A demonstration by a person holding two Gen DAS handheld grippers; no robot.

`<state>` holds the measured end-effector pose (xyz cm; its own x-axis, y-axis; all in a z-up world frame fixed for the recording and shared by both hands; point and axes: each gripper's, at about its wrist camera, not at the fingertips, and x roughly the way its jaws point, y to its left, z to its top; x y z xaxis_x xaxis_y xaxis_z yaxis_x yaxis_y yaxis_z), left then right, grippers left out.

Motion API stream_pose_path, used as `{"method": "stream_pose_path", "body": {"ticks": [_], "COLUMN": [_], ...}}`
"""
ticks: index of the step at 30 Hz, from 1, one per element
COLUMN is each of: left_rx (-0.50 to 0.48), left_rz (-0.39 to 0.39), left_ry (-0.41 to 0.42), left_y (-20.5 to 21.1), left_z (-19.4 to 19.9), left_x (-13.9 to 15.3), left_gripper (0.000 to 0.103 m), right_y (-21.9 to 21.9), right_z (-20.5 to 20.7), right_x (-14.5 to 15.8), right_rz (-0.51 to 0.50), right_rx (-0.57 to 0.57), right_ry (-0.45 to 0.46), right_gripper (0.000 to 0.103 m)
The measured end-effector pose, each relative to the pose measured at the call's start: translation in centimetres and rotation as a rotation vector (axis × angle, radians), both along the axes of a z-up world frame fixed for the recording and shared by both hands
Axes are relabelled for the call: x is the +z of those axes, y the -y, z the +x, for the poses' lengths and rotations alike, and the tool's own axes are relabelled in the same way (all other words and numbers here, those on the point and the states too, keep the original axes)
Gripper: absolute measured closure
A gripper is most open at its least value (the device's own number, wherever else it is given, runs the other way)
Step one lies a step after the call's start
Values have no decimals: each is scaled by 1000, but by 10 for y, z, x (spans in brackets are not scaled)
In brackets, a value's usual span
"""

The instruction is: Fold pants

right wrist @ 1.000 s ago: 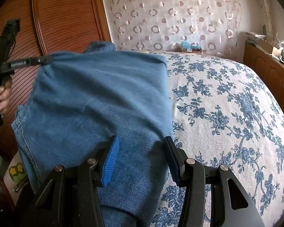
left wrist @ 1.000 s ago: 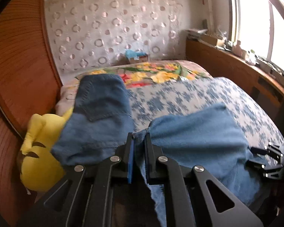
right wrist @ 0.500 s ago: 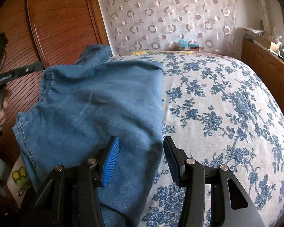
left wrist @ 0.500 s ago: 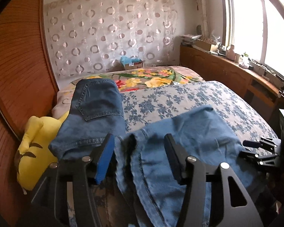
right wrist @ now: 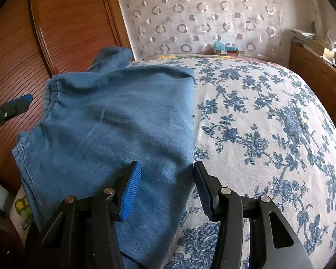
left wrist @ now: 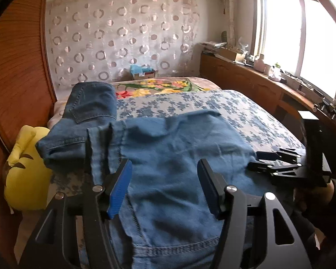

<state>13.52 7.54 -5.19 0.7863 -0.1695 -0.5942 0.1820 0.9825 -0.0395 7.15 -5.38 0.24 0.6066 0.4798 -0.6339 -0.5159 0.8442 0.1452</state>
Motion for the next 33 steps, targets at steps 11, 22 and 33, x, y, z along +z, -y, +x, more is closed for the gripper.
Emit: {"method": "stream_pose_path", "body": {"ticks": [11, 22, 33], "left_rx": [3, -11, -78], "left_rz": [-1, -8, -34], "left_ry": [9, 22, 22], "left_y": [5, 13, 54], "left_z": [-5, -1, 9], "left_x": [0, 5, 11], "left_gripper": [41, 41, 41], "right_y": [-15, 26, 140], "right_z": [1, -7, 13], "right_x": [5, 65, 49], "right_rz": [-20, -44, -71], "right_rx": [59, -21, -243], "right_ry": [20, 181, 106], "right_gripper": [95, 97, 92]}}
